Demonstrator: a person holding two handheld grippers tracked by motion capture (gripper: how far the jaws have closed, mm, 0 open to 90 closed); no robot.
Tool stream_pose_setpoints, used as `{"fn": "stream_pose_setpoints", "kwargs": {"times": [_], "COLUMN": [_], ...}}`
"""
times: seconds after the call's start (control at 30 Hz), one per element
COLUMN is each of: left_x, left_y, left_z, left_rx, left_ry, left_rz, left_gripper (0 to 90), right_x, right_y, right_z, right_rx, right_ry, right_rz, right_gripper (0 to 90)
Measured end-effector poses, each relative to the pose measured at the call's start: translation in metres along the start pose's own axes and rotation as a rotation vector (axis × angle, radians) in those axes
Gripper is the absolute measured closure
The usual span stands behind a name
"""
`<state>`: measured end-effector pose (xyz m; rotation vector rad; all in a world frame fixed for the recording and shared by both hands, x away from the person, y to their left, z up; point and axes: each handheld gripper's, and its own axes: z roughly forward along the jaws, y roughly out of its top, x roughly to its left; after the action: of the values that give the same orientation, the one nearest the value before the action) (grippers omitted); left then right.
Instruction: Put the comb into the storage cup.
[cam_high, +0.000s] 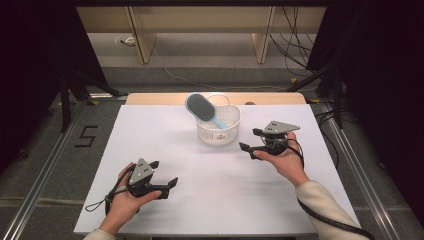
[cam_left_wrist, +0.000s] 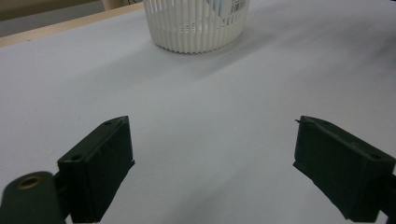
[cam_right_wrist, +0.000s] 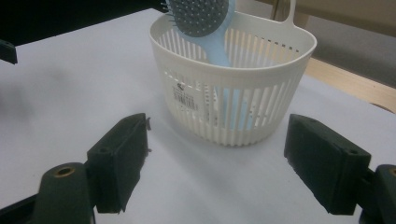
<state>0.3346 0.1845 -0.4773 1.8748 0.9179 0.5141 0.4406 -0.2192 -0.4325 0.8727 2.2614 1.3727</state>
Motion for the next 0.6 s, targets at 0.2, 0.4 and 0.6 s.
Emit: {"fn": "stream_pose_setpoints", "kwargs": {"times": [0.2, 0.4, 0.6], "left_x": [0.000, 0.000, 0.000], "left_y": [0.000, 0.000, 0.000], "left_z": [0.000, 0.000, 0.000], "left_rx": [0.000, 0.000, 0.000], "left_ry": [0.000, 0.001, 0.003], "left_rz": [0.000, -0.001, 0.001], "left_gripper": [10.9, 10.8, 10.8], "right_x": [0.001, 0.002, 0.003], "right_y": [-0.004, -0.007, -0.009], "right_z": [-0.006, -0.010, -0.014], "right_rx": [0.004, 0.007, 0.004], "right_ry": [-0.001, 0.001, 0.002], "right_rz": [-0.003, -0.004, -0.006], "right_gripper": [22.0, 21.8, 21.7]}}
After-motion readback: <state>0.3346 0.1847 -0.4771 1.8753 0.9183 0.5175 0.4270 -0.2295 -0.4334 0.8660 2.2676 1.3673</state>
